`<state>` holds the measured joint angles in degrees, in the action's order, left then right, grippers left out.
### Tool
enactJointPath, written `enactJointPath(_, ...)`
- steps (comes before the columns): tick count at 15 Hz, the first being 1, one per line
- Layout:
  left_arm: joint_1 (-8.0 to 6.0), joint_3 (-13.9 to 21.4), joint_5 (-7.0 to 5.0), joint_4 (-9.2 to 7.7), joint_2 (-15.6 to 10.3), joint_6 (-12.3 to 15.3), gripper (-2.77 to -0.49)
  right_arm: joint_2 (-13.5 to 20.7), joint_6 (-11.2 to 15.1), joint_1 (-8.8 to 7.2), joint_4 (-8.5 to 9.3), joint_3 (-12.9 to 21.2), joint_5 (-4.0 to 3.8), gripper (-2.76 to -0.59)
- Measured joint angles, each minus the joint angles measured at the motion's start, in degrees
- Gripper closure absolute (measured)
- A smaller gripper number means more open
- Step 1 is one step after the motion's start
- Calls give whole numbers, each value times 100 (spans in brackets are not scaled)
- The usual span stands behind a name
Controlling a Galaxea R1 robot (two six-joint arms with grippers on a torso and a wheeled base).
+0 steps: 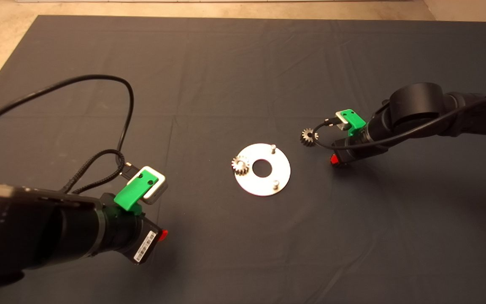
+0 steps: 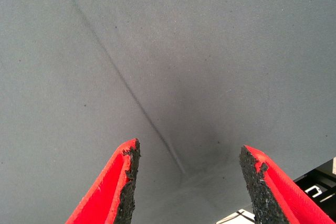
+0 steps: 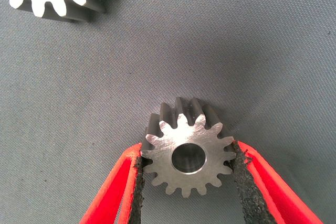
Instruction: Install three planetary gears onto the carrier pins
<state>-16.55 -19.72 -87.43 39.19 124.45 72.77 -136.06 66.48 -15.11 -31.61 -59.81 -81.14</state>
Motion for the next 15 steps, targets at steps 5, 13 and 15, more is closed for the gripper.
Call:
enactJointPath(5, 0, 0, 0, 17, 0, 0, -131, 1, 1, -2, 2, 0, 9, -99)
enactJointPath(13, 0, 0, 0, 91, 10, -5, -131, 102, 4, 92, -30, 600, 2, -95)
enactJointPath(15, 0, 0, 0, 91, 14, -5, -131, 116, 12, -45, -17, 763, -5, -94)
